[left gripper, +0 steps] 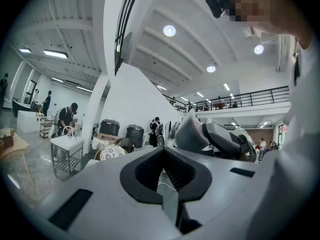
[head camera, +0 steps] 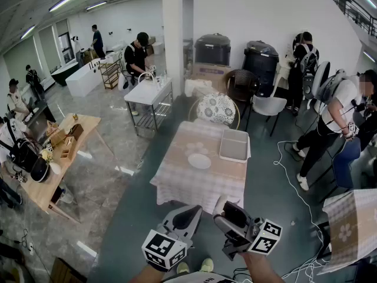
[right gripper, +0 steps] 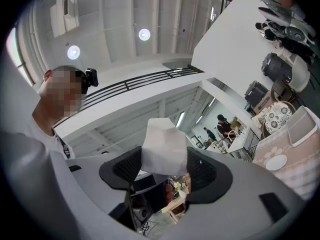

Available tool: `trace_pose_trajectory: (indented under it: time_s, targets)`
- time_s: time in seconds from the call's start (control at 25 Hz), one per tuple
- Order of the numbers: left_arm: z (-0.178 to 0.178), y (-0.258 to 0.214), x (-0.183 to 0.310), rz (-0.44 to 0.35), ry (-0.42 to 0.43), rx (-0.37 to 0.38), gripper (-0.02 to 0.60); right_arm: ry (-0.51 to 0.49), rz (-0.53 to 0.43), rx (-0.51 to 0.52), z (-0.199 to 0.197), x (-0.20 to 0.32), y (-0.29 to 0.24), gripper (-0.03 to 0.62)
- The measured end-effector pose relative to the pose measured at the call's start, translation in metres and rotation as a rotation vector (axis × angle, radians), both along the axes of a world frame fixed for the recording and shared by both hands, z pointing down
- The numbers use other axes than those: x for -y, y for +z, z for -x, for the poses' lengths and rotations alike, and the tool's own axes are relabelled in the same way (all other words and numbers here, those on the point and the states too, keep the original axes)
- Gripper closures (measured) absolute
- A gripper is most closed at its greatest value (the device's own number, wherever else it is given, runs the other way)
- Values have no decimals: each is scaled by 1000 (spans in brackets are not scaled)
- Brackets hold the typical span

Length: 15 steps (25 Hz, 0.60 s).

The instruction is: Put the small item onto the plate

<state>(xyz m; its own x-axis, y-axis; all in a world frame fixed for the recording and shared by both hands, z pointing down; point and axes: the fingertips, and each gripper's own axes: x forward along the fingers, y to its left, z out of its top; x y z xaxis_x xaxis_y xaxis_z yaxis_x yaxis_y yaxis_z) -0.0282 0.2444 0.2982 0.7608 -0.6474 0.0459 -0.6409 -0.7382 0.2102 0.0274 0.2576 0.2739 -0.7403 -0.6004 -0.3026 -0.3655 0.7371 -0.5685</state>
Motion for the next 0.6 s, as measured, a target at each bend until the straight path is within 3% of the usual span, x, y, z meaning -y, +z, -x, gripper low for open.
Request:
trace_pose_trajectory:
  time_s: [0.6]
  targets:
    - [-9, 2, 4, 3, 9, 0, 577, -23, 7, 20, -6, -1, -4, 312]
